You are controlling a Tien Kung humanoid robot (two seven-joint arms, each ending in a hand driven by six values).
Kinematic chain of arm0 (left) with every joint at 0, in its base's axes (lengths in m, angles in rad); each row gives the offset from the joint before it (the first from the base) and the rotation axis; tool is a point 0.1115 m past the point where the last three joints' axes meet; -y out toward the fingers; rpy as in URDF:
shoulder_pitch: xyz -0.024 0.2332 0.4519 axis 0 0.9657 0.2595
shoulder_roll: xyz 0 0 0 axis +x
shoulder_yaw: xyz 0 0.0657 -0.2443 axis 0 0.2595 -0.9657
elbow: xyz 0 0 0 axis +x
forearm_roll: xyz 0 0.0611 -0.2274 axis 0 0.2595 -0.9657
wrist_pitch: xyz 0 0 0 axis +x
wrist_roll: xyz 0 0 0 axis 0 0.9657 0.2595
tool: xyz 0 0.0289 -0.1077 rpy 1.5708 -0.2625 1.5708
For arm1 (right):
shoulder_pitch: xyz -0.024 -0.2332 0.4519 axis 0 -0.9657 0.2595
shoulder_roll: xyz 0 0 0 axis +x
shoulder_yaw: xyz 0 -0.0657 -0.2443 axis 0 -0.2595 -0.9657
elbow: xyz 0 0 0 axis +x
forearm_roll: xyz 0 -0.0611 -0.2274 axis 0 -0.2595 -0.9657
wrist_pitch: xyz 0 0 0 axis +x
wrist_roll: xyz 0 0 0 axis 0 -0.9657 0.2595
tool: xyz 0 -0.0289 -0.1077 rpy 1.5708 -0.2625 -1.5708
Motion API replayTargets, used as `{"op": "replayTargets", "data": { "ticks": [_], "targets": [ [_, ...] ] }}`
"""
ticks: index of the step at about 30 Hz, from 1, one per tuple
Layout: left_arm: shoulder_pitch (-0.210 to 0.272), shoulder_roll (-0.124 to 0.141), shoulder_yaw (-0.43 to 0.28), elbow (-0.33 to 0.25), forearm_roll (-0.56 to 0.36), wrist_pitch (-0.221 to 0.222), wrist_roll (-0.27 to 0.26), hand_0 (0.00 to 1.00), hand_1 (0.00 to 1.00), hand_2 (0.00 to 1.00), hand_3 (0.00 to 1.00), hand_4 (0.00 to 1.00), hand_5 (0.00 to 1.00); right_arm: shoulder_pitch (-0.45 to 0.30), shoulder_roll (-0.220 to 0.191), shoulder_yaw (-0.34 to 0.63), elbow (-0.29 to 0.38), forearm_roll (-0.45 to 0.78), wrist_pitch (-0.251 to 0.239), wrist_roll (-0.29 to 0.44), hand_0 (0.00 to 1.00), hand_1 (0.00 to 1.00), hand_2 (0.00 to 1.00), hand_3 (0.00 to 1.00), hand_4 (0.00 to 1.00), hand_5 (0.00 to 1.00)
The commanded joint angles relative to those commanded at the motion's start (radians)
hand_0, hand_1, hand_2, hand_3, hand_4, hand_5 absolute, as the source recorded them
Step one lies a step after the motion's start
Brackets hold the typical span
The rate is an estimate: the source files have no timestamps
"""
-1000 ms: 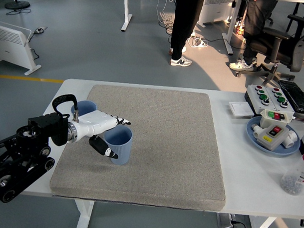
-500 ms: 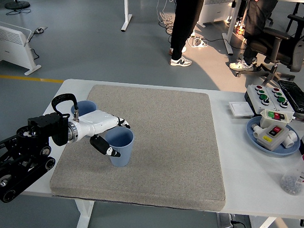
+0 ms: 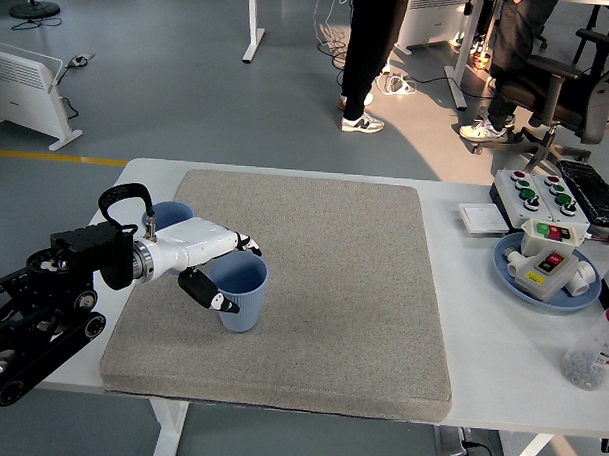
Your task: Push cup pick cup insert cup
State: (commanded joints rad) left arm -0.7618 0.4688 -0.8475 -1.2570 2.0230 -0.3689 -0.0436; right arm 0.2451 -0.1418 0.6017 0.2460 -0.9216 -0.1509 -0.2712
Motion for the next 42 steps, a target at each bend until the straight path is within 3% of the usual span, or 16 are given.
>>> {"op": "replayTargets", "data": {
  "ticks": [8,9,14,15,20,21,32,33,42],
  "targets": [
    [0.001,0.040,-0.048,-0.102,-0.083,-0.032,0.007,0.315,0.511,0.522,0.538,0.788,0.267,-0.005,0.000,0.000,0.000,0.000,0.000,0.000,0.523,0.544,0.618,0.563,0.114,0.445],
    [0.001,0.045,-0.056,-0.110,-0.101,-0.035,0.013,0.308,0.505,0.511,0.528,0.755,0.306,-0.006,-0.001,0.000,0.000,0.001,0.000,0.000,0.523,0.544,0.618,0.563,0.113,0.444],
    [-0.007,0.067,-0.104,-0.119,-0.185,-0.049,0.035,0.308,0.505,0.511,0.528,0.755,0.306,-0.010,-0.001,0.000,0.000,0.003,-0.001,-0.001,0.523,0.544,0.618,0.563,0.113,0.444],
    [-0.009,0.069,-0.110,-0.118,-0.188,-0.049,0.037,0.306,0.505,0.508,0.523,0.714,0.320,-0.010,-0.001,0.000,0.001,0.002,-0.001,-0.001,0.523,0.544,0.618,0.563,0.114,0.443],
    [-0.041,0.093,-0.137,-0.076,-0.221,-0.014,0.086,0.306,0.505,0.508,0.523,0.714,0.320,-0.014,-0.001,0.002,0.001,0.001,-0.001,-0.002,0.523,0.544,0.618,0.563,0.114,0.443],
    [-0.044,0.094,-0.138,-0.072,-0.223,-0.011,0.089,0.321,0.508,0.502,0.514,0.565,0.401,-0.014,0.000,0.002,0.001,0.000,-0.001,-0.002,0.523,0.544,0.618,0.563,0.114,0.443],
    [-0.099,0.111,-0.175,0.042,-0.273,0.088,0.135,0.332,0.511,0.501,0.514,0.535,0.437,-0.018,0.000,0.007,0.001,-0.004,-0.001,-0.004,0.523,0.544,0.618,0.563,0.114,0.444],
    [-0.106,0.111,-0.169,0.058,-0.255,0.096,0.135,0.369,0.522,0.503,0.516,0.512,0.433,-0.017,0.000,0.007,0.002,-0.005,0.000,-0.004,0.523,0.544,0.618,0.563,0.114,0.445],
    [-0.149,0.106,-0.115,0.173,-0.157,0.119,0.133,0.384,0.526,0.506,0.519,0.483,0.396,-0.010,-0.001,0.000,0.003,0.005,-0.002,-0.003,0.523,0.544,0.618,0.563,0.114,0.445]
  ]
}}
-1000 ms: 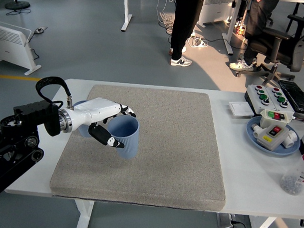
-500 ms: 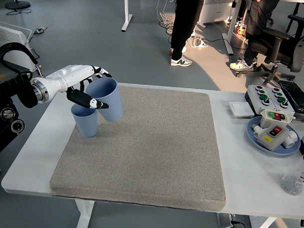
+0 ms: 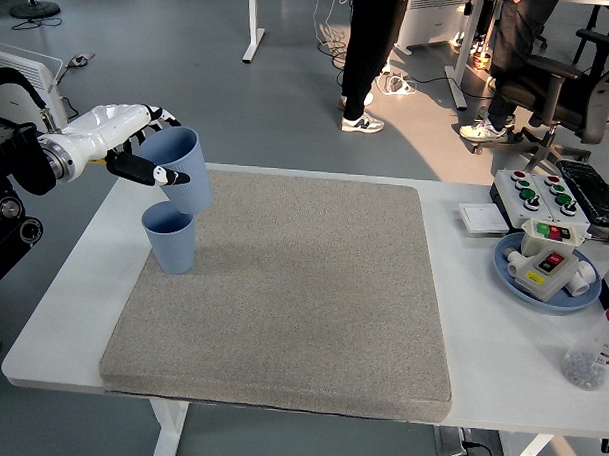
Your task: Push cup pick cup insert cup
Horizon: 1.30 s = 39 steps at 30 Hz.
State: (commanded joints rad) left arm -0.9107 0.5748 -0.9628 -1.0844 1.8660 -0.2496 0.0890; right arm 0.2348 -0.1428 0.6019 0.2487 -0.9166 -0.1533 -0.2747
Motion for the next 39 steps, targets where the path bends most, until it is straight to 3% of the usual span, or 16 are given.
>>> {"op": "replayTargets", "data": {
  "ticks": [19,32,33,38,39],
  "targets": [
    [-0.063,-0.008,0.124,0.128,0.061,0.015,-0.031,0.387,0.536,0.515,0.527,0.484,0.368,0.006,-0.003,-0.005,0.002,0.007,-0.002,0.000,0.523,0.544,0.618,0.563,0.114,0.445],
    [-0.061,-0.020,0.159,0.178,0.062,0.031,-0.050,0.411,0.562,0.556,0.533,0.497,0.354,0.007,-0.004,-0.007,0.002,0.010,-0.003,0.000,0.523,0.544,0.618,0.563,0.114,0.445],
    [-0.060,-0.021,0.160,0.182,0.060,0.038,-0.057,0.627,0.712,0.738,0.651,0.749,0.539,0.007,-0.004,-0.006,0.002,0.009,-0.003,0.000,0.523,0.544,0.618,0.563,0.114,0.445],
    [-0.054,-0.024,0.163,0.196,0.060,0.042,-0.081,0.627,0.712,0.738,0.651,0.749,0.539,0.007,-0.004,-0.006,0.002,0.010,-0.003,0.000,0.523,0.544,0.618,0.563,0.114,0.445],
    [-0.053,-0.024,0.163,0.197,0.060,0.043,-0.083,0.785,0.852,0.944,0.857,0.880,0.688,0.007,-0.004,-0.006,0.002,0.010,-0.003,0.000,0.523,0.544,0.618,0.563,0.114,0.445]
  ]
}}
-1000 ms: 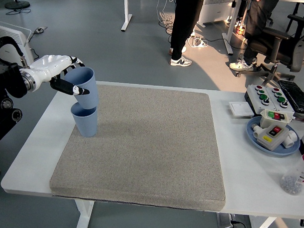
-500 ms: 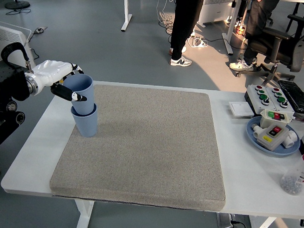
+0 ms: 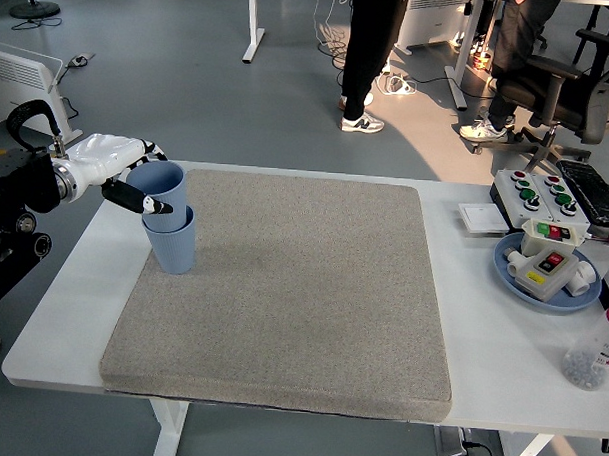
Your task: Push cup pick cup insert cup
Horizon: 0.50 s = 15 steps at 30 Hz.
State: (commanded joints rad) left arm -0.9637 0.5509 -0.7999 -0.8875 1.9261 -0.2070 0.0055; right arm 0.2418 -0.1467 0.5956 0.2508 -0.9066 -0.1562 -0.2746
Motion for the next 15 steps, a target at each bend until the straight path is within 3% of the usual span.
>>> {"op": "replayTargets", "data": {
  "ticks": [5,6,8,15],
  "targets": [
    [0.004,-0.002,-0.005,0.006,0.007,-0.007,-0.017,0.785,0.852,0.944,0.857,0.880,0.688,0.000,0.000,0.000,0.000,-0.001,0.000,0.000,0.523,0.544,0.618,0.563,0.114,0.445],
    [0.005,-0.002,-0.006,0.007,0.010,-0.008,-0.023,0.884,0.946,0.998,0.936,0.960,0.754,0.000,0.000,0.000,0.000,-0.001,0.000,0.000,0.523,0.544,0.618,0.564,0.114,0.445],
    [0.006,-0.002,-0.008,0.008,0.013,-0.007,-0.032,0.884,0.946,0.998,0.936,0.960,0.754,0.000,0.000,0.000,0.000,0.000,0.000,0.000,0.523,0.544,0.618,0.564,0.114,0.445],
    [0.011,-0.004,-0.011,0.012,-0.006,0.038,-0.037,0.915,0.965,0.998,0.998,0.983,0.762,0.001,0.000,-0.001,0.000,0.001,0.000,0.000,0.523,0.544,0.618,0.563,0.113,0.445]
  ]
}}
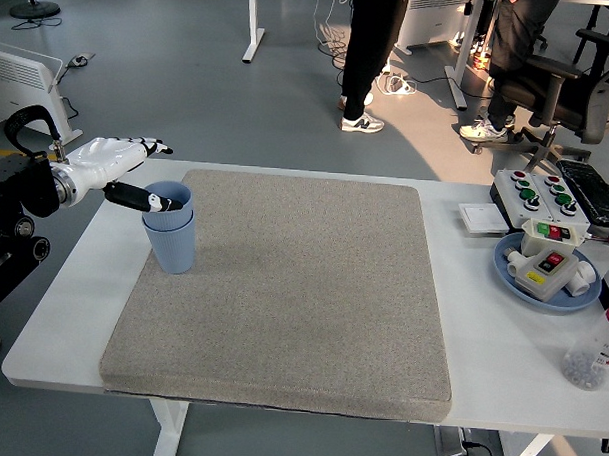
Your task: Push cup pick cup insert cup
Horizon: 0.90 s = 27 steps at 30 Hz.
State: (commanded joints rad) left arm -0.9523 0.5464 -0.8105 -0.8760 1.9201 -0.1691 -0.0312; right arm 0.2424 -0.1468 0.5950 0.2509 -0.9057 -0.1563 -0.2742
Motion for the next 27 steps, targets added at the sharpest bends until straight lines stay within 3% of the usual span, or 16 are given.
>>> {"op": "replayTargets", "data": {
  "ticks": [3,9,13,14,15,20,21,23,26,27],
  "targets": [
    [0.001,0.000,0.003,0.007,-0.008,0.038,-0.008,0.923,0.969,0.998,0.998,0.997,0.773,0.000,0.000,0.000,0.000,-0.001,0.000,0.000,0.523,0.544,0.618,0.563,0.113,0.445],
    [0.004,0.002,-0.003,0.002,-0.011,0.056,-0.008,0.913,0.962,0.998,0.998,0.998,0.779,-0.001,0.000,0.001,0.000,0.000,0.000,0.000,0.523,0.544,0.618,0.563,0.113,0.445],
    [0.026,0.005,-0.006,-0.022,-0.041,0.134,0.020,0.913,0.962,0.998,0.998,0.998,0.779,-0.002,0.001,0.000,0.000,0.000,0.000,0.000,0.523,0.544,0.618,0.563,0.113,0.445],
    [0.035,0.006,-0.009,-0.031,-0.061,0.172,0.025,0.913,0.962,0.998,0.998,0.998,0.779,-0.002,0.001,0.000,0.000,0.000,-0.001,0.000,0.523,0.544,0.618,0.563,0.113,0.445],
    [0.047,0.006,-0.019,-0.042,-0.082,0.209,0.030,0.667,0.740,0.803,0.746,0.751,0.625,-0.002,0.001,0.000,0.000,0.000,0.000,0.000,0.523,0.544,0.618,0.563,0.113,0.445],
    [0.130,0.004,-0.115,-0.126,-0.258,0.413,0.011,0.667,0.740,0.803,0.746,0.751,0.625,-0.005,0.001,0.002,-0.001,-0.001,0.000,0.002,0.523,0.544,0.618,0.563,0.113,0.445],
    [0.159,0.002,-0.149,-0.157,-0.303,0.452,0.004,0.354,0.514,0.527,0.481,0.582,0.604,-0.006,0.001,0.003,-0.002,-0.002,0.000,0.002,0.523,0.544,0.618,0.563,0.114,0.445],
    [0.200,-0.004,-0.202,-0.205,-0.374,0.488,-0.004,0.354,0.514,0.527,0.481,0.582,0.604,-0.007,0.002,0.004,-0.002,-0.004,0.001,0.002,0.523,0.544,0.618,0.563,0.114,0.445],
    [0.264,-0.020,-0.282,-0.276,-0.483,0.503,-0.016,0.354,0.514,0.527,0.481,0.582,0.604,-0.009,0.002,0.007,-0.003,-0.008,0.002,0.003,0.523,0.544,0.618,0.563,0.114,0.445],
    [0.294,-0.027,-0.314,-0.306,-0.525,0.505,-0.017,0.293,0.464,0.474,0.447,0.521,0.626,-0.008,0.002,0.008,-0.004,-0.010,0.003,0.003,0.523,0.544,0.618,0.563,0.114,0.445]
  ]
}}
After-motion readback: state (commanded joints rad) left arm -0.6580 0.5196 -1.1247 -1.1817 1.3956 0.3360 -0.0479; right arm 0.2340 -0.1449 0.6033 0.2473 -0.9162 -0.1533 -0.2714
